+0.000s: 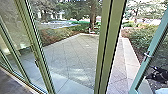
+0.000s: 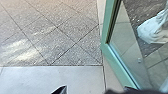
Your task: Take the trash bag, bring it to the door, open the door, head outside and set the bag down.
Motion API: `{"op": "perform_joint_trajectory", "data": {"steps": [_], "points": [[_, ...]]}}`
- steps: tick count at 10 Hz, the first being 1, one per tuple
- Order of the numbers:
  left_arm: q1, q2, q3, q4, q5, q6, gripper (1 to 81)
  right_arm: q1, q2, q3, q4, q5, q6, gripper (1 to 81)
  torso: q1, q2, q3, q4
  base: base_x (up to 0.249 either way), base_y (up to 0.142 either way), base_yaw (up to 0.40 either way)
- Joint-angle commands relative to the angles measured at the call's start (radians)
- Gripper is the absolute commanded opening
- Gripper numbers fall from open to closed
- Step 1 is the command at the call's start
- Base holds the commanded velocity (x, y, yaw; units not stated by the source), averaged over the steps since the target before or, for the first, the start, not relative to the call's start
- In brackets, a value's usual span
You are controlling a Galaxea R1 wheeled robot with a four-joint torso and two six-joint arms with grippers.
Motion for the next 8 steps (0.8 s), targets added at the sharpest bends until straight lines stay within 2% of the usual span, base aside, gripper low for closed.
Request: {"op": "perform_joint_trajectory", "data": {"steps": [1, 2, 3, 4, 6, 8], "points": [[-0.019, 0.007, 0.005, 0.005, 0.074, 0.009, 1.0, -0.111, -0.059, 0.264, 0.244, -0.016, -0.084, 81.1, 0.0, 0.0, 0.0, 0.0, 0.0, 0.0, 0.0], [-0.021, 0.008, 0.005, 0.006, 0.071, 0.009, 1.0, -0.249, -0.05, 0.293, 0.162, 0.094, -0.083, 81.1, 0.0, 0.0, 0.0, 0.0, 0.0, 0.0, 0.0], [-0.023, 0.01, 0.005, 0.006, 0.069, 0.011, 1.0, -0.36, -0.024, 0.292, 0.032, 0.203, -0.072, 81.1, 0.0, 0.0, 0.0, 0.0, 0.0, 0.0, 0.0], [-0.024, 0.01, 0.005, 0.006, 0.069, 0.011, 1.0, -0.446, 0.007, 0.263, -0.039, 0.256, -0.051, 81.1, 0.0, 0.0, 0.0, 0.0, 0.0, 0.0, 0.0], [-0.025, 0.008, 0.005, 0.006, 0.069, 0.011, 1.0, -0.539, 0.04, 0.206, -0.054, 0.326, -0.052, 81.1, 0.0, 0.0, 0.0, 0.0, 0.0, 0.0, 0.0], [-0.025, 0.008, 0.005, 0.006, 0.068, 0.011, 1.0, -0.651, 0.093, 0.12, -0.126, 0.391, -0.052, 81.1, 0.0, 0.0, 0.0, 0.0, 0.0, 0.0, 0.0]]}}
